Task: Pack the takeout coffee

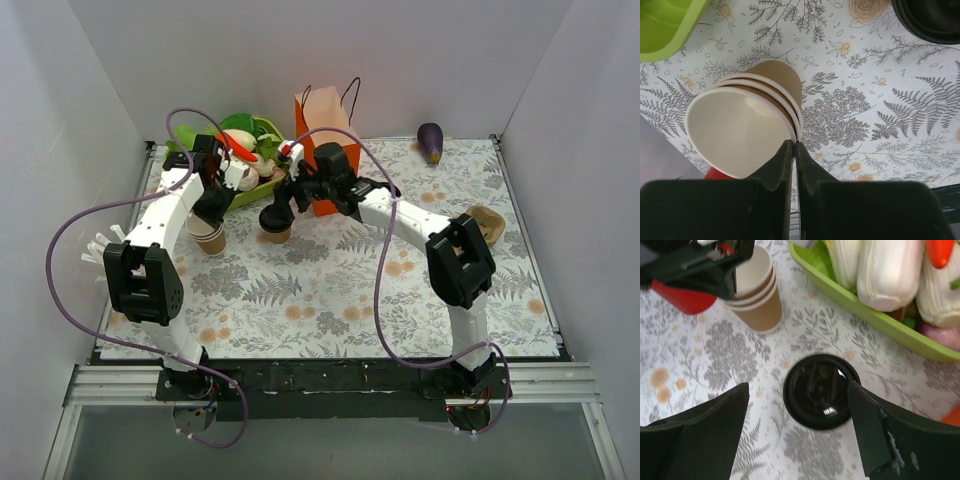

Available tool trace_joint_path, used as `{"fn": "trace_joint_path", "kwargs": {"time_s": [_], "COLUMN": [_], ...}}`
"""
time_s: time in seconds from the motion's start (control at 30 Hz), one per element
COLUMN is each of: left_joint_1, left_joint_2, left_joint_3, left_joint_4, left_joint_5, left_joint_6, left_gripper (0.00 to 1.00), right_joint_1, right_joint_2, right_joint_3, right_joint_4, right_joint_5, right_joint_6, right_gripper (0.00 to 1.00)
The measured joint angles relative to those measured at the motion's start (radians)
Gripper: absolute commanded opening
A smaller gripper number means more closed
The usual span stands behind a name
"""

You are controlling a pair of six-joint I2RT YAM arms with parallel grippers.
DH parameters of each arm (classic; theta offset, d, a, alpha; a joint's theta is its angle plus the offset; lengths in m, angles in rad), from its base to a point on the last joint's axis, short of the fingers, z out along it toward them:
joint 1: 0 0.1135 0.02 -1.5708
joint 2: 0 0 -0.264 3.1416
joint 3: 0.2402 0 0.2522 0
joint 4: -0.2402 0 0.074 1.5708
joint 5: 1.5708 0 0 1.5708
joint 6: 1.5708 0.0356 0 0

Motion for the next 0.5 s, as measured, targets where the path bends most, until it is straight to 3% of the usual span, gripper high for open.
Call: {"fn": "trace_joint_path", "kwargs": {"time_s": [0.23,0.5], "left_joint_1": [-0.008,-0.015], "left_joint_2": [-0.061,-0.106], "left_joint_3": [-0.01,-0.01], "left_joint_4": [0.019,0.017], "left_joint_5": [0.007,0.016], "left_joint_6": [-0.076,-0.121], "left_gripper": [0.0,0.0], "right_joint_1": [0.097,0.116], "right_joint_2": [0.137,0.278], "right_joint_3": [0.11,0.229], "right_joint_4": [0.05,0.108], "right_joint_5": [0.08,0.101], "right_joint_6": [0.204,0.397], "right_gripper": [0.91,0.92]}}
